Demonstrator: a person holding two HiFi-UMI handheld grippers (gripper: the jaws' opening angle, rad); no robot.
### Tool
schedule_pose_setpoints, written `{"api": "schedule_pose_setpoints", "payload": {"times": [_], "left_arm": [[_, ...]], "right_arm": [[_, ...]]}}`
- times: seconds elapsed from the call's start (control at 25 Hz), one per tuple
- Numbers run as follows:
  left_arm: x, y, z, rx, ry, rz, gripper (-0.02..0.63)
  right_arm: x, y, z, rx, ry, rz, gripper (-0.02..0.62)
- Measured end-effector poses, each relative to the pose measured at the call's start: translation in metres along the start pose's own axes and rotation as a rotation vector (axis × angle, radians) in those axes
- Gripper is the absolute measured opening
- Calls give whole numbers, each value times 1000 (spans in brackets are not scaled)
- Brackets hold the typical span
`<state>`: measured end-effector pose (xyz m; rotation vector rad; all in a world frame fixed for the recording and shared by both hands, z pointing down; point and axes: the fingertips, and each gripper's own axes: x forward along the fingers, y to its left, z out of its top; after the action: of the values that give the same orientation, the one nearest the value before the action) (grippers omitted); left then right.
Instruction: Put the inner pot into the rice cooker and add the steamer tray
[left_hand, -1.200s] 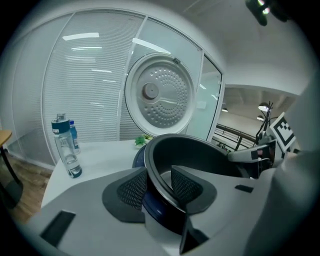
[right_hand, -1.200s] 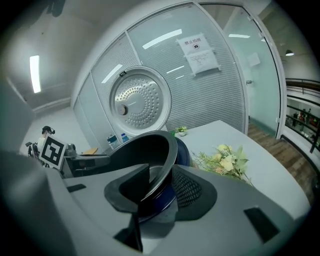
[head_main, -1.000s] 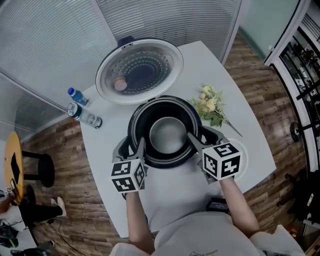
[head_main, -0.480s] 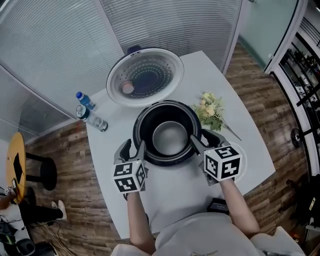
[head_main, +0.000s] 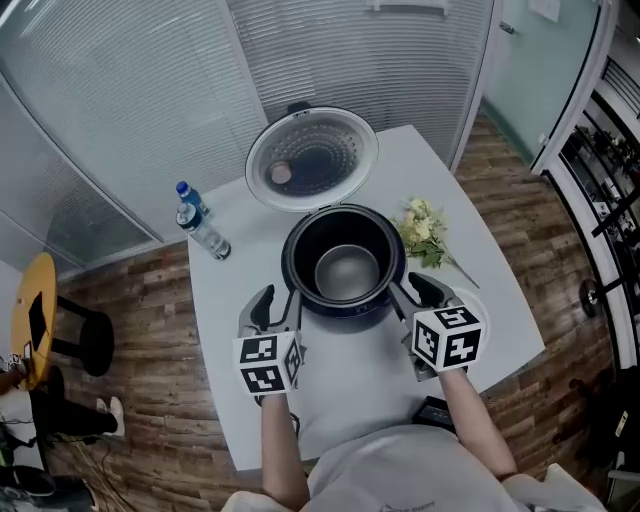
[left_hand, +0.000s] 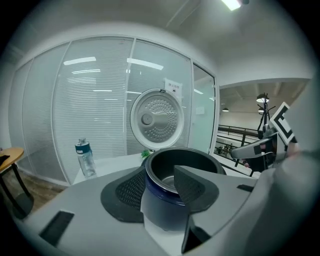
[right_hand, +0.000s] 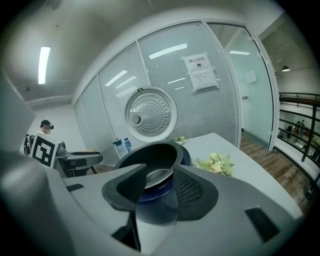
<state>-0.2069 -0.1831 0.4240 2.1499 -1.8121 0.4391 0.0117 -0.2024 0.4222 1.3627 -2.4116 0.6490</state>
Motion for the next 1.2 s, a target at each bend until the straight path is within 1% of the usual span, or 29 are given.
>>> {"api": "schedule_pose_setpoints", "payload": {"times": [0.2, 0.36, 0.52, 0.8, 1.0, 1.2], "left_arm": [[-35, -7, -1, -34, -46, -23, 172], [-60, -16, -6, -42, -68, -46, 166], [-81, -25, -16, -45, -71, -68, 164], [-112, -36, -35, -49, -63, -119, 164], [-116, -60, -46, -64, -47, -188, 164], [-108, -88, -60, -81, -17, -260, 161]], "right_arm": [[-25, 22, -7, -5, -40, 0, 160], [-45, 39, -17, -16, -59, 3, 153], [-64, 54, -29, -17, -73, 6, 152], [-90, 75, -57, -3, -61, -10, 152], [-112, 66, -73, 24, -56, -56, 152], [-130, 42, -92, 64, -46, -121, 152]]}}
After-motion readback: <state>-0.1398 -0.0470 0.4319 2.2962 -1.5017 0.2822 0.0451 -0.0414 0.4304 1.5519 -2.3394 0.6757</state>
